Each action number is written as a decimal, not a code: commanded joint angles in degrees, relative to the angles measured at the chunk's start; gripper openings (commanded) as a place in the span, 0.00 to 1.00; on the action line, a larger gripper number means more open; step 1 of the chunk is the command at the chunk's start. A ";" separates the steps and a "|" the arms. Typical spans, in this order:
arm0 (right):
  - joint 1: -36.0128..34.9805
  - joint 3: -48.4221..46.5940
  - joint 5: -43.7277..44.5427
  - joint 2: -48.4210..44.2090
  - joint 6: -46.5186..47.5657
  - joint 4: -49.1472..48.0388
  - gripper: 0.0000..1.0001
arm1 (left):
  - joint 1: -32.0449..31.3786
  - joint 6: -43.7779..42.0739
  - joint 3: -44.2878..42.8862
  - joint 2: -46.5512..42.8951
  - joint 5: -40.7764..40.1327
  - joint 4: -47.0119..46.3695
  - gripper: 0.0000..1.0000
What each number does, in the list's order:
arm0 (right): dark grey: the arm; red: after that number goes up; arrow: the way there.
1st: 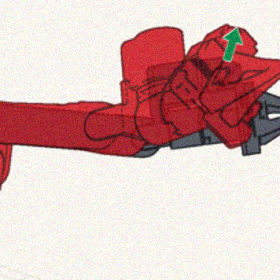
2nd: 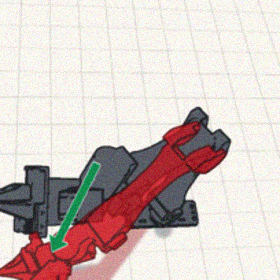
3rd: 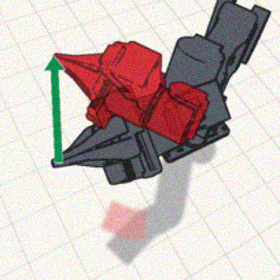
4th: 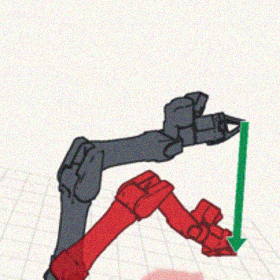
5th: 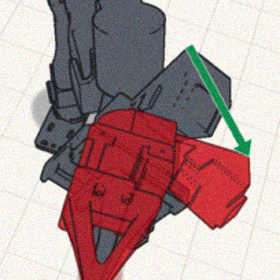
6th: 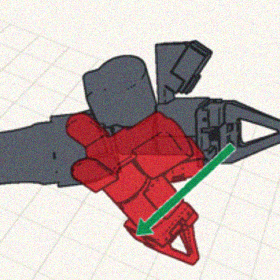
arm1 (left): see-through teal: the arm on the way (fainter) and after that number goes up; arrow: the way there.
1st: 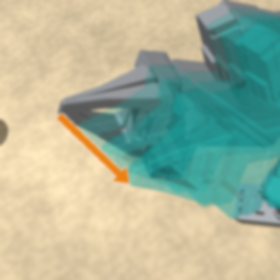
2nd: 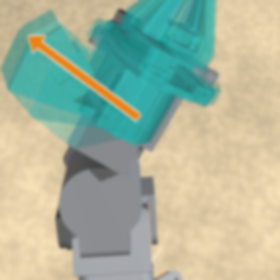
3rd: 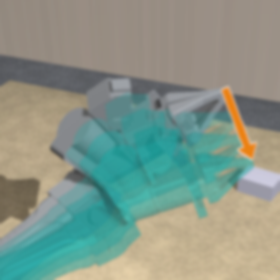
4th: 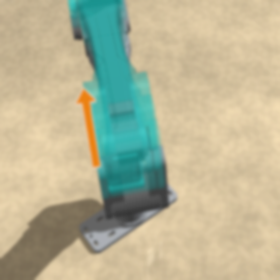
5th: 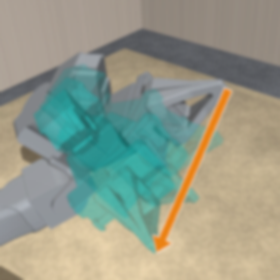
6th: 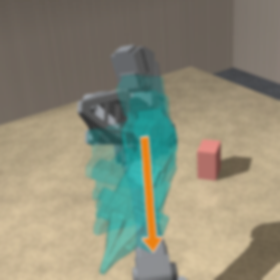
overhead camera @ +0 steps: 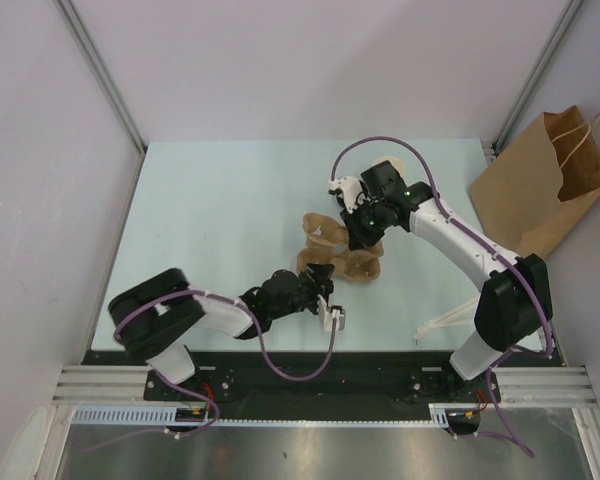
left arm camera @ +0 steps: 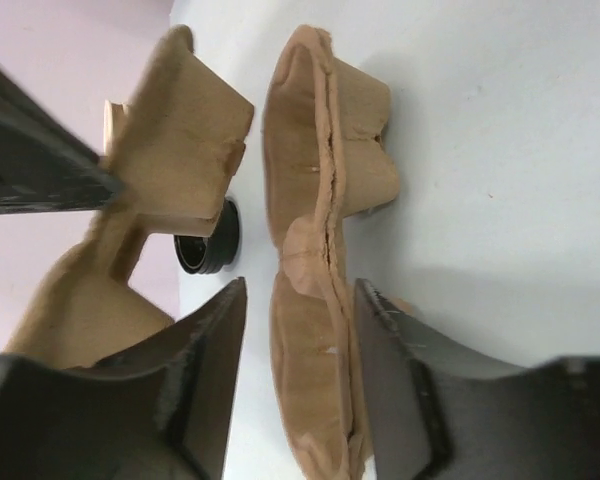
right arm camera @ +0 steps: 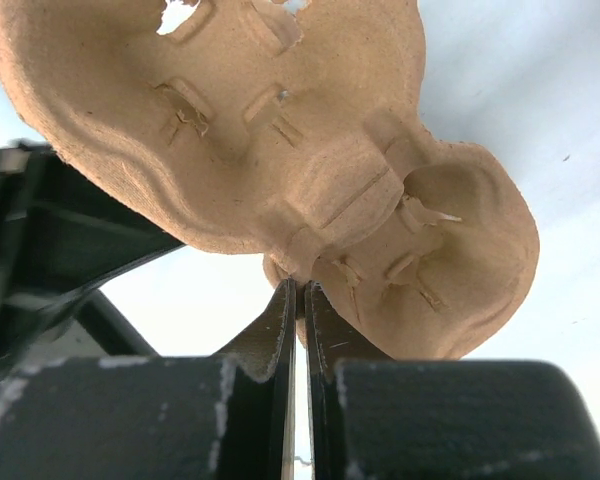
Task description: Pack the takeout coffee
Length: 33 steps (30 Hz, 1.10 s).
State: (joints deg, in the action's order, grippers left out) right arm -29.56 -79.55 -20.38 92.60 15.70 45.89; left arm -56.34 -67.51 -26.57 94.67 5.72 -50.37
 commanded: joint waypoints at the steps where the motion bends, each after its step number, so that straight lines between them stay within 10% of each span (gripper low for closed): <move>1: -1.72 -2.80 4.02 -3.65 1.52 -3.34 0.00 | -0.97 10.59 -3.47 -15.36 2.27 10.33 0.60; 12: -6.56 -11.59 7.90 1.62 3.98 -5.90 0.00 | 1.05 33.47 -15.43 -51.86 0.10 60.80 0.86; 16: -10.59 -14.75 9.48 6.00 5.47 -6.25 0.00 | 7.45 46.89 -24.39 -53.98 -8.17 66.87 0.89; 25: -19.21 -26.17 13.17 18.13 10.31 -6.43 0.00 | 42.68 60.21 -29.42 -58.20 -7.20 69.53 0.95; 33: -22.64 -38.40 13.96 29.74 13.29 -3.97 0.00 | 51.05 63.45 -29.07 -56.54 -7.83 75.24 0.95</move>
State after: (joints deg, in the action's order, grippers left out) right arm -51.37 -112.40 -7.66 119.77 26.33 41.43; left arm -8.14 -8.71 -53.95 36.93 -2.35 21.47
